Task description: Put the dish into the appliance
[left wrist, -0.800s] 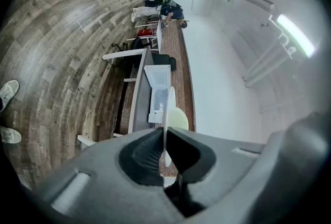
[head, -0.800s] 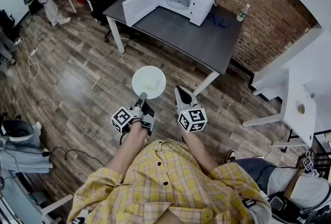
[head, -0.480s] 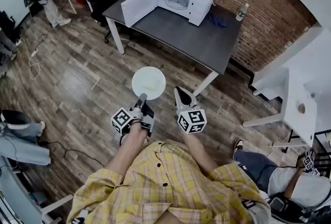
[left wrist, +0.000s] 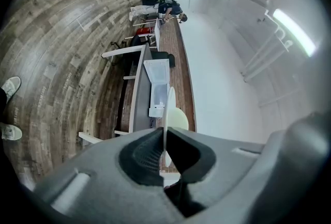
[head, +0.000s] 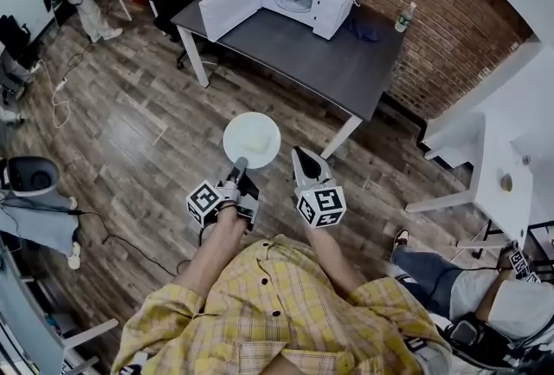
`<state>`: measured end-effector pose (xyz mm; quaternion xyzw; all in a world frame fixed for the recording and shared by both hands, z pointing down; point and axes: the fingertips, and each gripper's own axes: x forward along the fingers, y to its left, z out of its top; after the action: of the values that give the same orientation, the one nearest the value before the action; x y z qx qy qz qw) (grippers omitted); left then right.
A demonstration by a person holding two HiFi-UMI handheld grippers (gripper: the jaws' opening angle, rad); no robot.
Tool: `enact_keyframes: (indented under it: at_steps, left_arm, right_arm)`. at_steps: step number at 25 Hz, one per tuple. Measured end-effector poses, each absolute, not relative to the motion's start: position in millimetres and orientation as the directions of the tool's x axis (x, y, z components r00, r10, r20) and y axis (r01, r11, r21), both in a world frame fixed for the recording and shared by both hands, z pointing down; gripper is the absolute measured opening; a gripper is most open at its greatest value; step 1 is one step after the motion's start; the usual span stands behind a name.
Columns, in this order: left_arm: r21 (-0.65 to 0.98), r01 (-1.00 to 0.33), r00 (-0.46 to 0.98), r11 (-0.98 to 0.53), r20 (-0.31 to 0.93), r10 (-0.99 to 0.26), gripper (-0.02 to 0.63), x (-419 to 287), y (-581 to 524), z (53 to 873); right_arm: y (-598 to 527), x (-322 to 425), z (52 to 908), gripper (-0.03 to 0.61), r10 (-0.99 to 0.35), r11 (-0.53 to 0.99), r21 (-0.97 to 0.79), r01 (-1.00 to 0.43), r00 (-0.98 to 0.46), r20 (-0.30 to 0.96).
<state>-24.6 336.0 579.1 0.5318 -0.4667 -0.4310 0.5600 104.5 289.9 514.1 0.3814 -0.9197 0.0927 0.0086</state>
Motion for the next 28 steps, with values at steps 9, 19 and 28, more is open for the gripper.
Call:
enact_keyframes:
  at_steps: [9, 19, 28]
  left_arm:
    - [0.998, -0.018, 0.181, 0.065, 0.067, -0.981, 0.009, -8, 337, 585]
    - [0.998, -0.014, 0.170, 0.064, 0.065, -0.983, 0.009, -15, 287, 592]
    - [0.998, -0.009, 0.190, 0.062, 0.062, -0.980, 0.009, -41, 191, 596]
  right_arm:
    - [288, 132, 525, 0.005, -0.714, 0.674, -0.177, -0.718, -0.694, 0.097]
    - [238, 120, 537, 0.005, -0.700, 0.680, -0.191, -0.708, -0.705, 0.116]
    - [146, 95, 542, 0.005, -0.711, 0.668, -0.201, -0.717, -0.694, 0.115]
